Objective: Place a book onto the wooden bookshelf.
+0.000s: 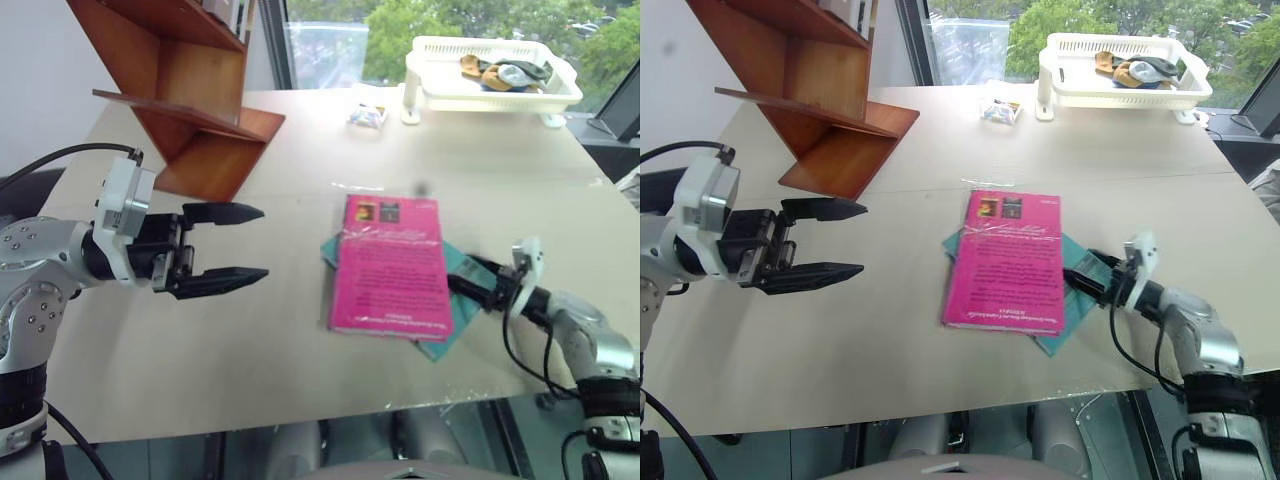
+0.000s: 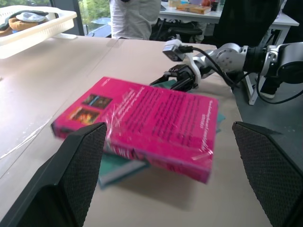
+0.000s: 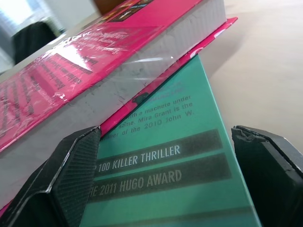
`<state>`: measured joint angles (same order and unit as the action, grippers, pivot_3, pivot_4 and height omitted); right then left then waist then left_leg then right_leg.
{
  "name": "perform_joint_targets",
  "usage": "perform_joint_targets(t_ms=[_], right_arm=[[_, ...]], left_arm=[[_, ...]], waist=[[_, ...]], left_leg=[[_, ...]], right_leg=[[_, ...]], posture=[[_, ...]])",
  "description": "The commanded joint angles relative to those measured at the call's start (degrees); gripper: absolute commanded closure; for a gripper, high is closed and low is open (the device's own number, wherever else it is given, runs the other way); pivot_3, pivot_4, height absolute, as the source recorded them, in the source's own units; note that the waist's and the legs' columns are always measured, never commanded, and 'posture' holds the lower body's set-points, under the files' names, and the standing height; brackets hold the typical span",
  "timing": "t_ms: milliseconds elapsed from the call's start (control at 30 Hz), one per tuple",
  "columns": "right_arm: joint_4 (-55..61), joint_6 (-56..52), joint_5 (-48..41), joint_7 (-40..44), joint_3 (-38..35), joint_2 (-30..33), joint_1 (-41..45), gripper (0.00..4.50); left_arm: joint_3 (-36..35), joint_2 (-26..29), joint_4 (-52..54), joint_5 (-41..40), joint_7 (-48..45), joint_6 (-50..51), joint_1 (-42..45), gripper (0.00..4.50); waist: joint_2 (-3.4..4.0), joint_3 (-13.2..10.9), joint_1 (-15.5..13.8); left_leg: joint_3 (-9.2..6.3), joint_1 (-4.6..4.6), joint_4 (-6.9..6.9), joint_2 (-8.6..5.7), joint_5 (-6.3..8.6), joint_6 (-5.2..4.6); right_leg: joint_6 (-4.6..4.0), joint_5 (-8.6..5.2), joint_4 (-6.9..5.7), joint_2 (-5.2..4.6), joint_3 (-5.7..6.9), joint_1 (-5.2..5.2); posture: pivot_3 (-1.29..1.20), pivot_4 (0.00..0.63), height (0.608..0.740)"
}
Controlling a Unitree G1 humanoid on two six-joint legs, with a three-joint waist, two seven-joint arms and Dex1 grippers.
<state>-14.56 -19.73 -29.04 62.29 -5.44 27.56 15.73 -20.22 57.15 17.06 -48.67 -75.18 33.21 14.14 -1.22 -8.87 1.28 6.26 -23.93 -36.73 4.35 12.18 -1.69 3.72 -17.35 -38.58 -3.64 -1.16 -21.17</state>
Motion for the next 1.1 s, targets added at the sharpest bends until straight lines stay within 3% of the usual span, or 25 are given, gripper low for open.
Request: perform_joint_targets(t_ms=[33,300,733,1100], right_arm=[[-3.71,0.23,2.00,3.15,3.51,-1.01,2.93,0.00],[-8.79,2.99,4.96,7.16,6.49,-1.46,8.01,0.00],[-6.94,8.17,6.00,5.80,0.85,5.52,13.30,0.00],[1.71,12.88,12.31,10.16,8.26,8.87,12.42,0.00]], left_arm=[[-1.89,0.94,0.81,-0.04,0.12,-0.32,-0.42,0.03],[-4.88,1.12,3.01,-0.73,1.43,0.40,-3.54,0.03],[-5.05,1.01,2.23,-0.21,1.83,0.18,-4.53,0.03],[-3.47,0.74,0.77,0.83,0.94,-0.86,-3.44,0.03]], waist=[[0.00,0.00,0.00],[-0.01,-0.01,0.41],[0.00,-0.11,0.41],[0.01,-0.14,0.77]], left_leg=[[0.00,0.00,0.00,0.00,0.00,0.00],[0.06,0.00,0.02,0.00,0.00,0.00],[0.12,-0.06,0.15,-0.04,-0.01,0.02],[0.31,-0.47,0.20,-0.04,-0.16,0.26]], right_leg=[[0.00,0.00,0.00,0.00,0.00,0.00],[0.00,0.00,-0.01,-0.01,0.01,-0.02],[-0.01,0.00,-0.01,-0.07,0.00,-0.13],[0.01,0.00,0.03,-0.05,-0.09,-0.56]], posture=[[0.00,0.150,0.740],[0.00,0.150,0.740],[0.00,0.150,0.740],[0.00,0.150,0.740]])
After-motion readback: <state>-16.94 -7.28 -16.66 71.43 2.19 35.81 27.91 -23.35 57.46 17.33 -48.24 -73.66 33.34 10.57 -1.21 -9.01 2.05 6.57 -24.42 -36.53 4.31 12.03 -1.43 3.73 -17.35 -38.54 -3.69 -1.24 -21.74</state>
